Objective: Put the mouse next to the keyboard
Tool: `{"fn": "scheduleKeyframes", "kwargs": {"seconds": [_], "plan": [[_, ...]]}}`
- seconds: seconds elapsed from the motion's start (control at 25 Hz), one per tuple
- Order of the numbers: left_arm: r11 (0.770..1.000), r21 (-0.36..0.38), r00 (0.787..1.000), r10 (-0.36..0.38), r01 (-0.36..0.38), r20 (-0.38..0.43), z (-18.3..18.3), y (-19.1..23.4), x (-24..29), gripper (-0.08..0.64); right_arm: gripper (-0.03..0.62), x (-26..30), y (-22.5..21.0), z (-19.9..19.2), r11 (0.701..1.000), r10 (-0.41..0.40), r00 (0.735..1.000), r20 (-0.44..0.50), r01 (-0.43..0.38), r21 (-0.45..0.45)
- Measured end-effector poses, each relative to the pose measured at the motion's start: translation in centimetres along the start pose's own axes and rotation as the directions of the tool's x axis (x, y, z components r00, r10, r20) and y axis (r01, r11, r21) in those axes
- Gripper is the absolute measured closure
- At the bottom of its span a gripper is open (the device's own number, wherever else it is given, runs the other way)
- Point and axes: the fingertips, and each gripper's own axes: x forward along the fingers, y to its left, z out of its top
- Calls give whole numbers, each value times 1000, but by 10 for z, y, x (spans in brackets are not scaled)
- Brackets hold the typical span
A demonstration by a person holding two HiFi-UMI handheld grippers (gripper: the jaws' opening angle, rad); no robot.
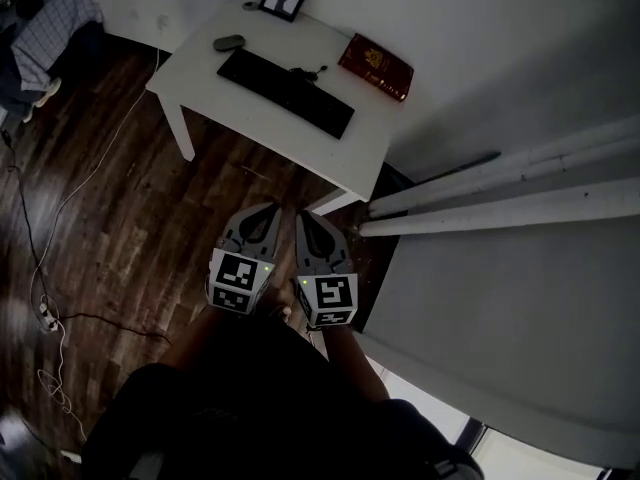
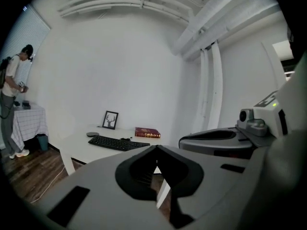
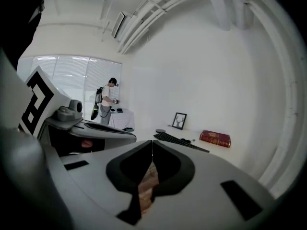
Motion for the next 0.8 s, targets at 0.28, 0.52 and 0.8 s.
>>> {"fn": "scheduleKeyframes", "kwargs": {"seconds": [0.28, 0.52, 0.8], "plan": [[993, -12, 993, 120, -120, 3, 12, 99, -44, 557, 571, 72, 72, 32, 995, 103, 994, 32, -103, -6], [987, -51, 988, 152, -153, -21, 7, 151, -61, 558, 571, 109, 112, 39, 989, 147, 989, 9, -146, -12], [986, -101, 989, 128, -135, -77, -8, 169, -17, 558, 571, 148, 95, 24, 985, 167, 984, -60, -164, 47]]}}
